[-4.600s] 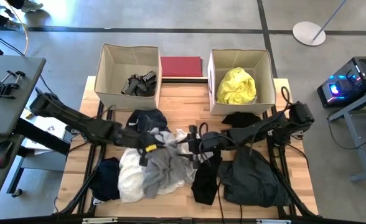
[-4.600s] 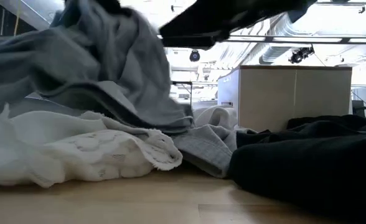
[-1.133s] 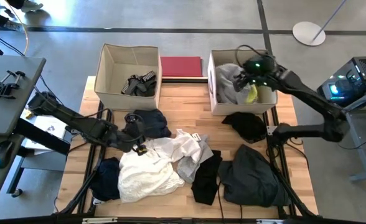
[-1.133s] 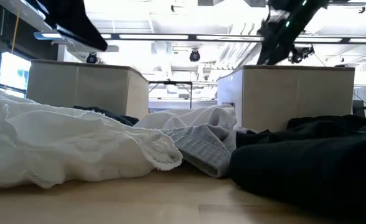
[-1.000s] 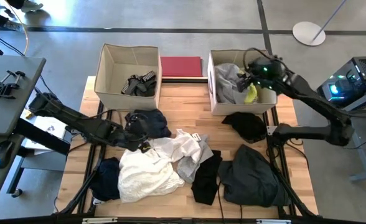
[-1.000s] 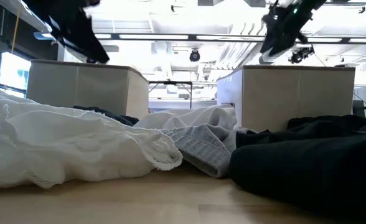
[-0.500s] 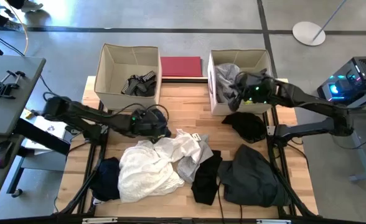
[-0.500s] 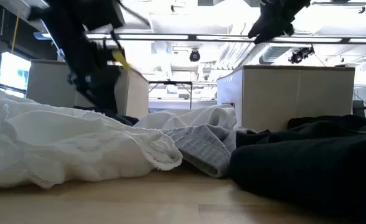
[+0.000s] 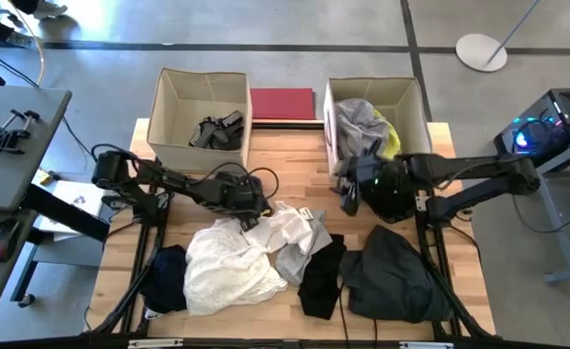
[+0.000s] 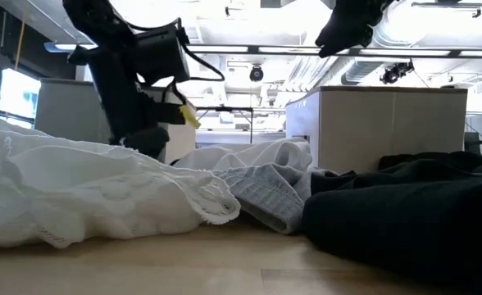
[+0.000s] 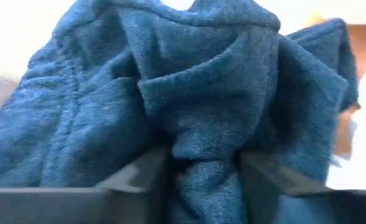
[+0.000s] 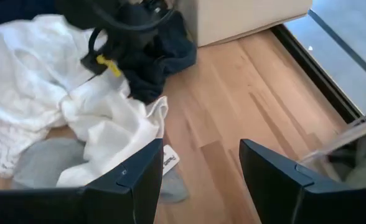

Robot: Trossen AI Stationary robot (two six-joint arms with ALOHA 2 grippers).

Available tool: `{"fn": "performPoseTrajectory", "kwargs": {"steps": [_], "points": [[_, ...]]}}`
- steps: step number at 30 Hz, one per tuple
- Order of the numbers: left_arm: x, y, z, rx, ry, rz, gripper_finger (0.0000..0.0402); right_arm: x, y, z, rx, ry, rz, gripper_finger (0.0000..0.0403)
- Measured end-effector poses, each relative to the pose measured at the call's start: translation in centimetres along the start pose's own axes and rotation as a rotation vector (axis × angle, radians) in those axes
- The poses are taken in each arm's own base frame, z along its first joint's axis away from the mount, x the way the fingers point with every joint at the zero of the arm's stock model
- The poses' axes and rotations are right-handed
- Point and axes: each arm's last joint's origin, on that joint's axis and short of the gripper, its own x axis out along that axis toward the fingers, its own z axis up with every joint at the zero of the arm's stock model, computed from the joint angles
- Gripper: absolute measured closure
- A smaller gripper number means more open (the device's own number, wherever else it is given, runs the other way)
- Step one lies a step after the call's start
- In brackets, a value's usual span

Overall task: Sort clothes
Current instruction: Put the dark blue cloth into the left laundry organizer

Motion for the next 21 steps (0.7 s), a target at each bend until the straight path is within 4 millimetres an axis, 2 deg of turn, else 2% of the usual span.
{"fn": "performPoseTrajectory", "kwargs": {"steps": [3,5,9,13,21], "points": [[-1.6,0.4,-0.1,0.012,-0.007,-0.054,0.0362,0.3,1.7,-0.5,-0.031,0.003,-0.014,0.0201],[-2.9,1.0,-0.4,0.01,-0.006,-0.075,0.0386,0.6,2.8,-0.8,-0.054,0.004,-0.031,0.0201],[-7.2,1.9,0.1,0.02,-0.189,-0.15,0.0386,1.5,4.8,-1.2,-0.083,-0.055,-0.106,0.0201],[-11.3,3.6,-0.3,-0.028,-0.347,-0.223,0.0396,3.3,6.2,-2.4,-0.14,-0.113,-0.152,0.0201],[-17.7,6.7,-1.6,-0.113,-0.68,-0.354,0.04,5.4,6.5,-4.7,-0.093,-0.139,-0.147,0.0201]]}}
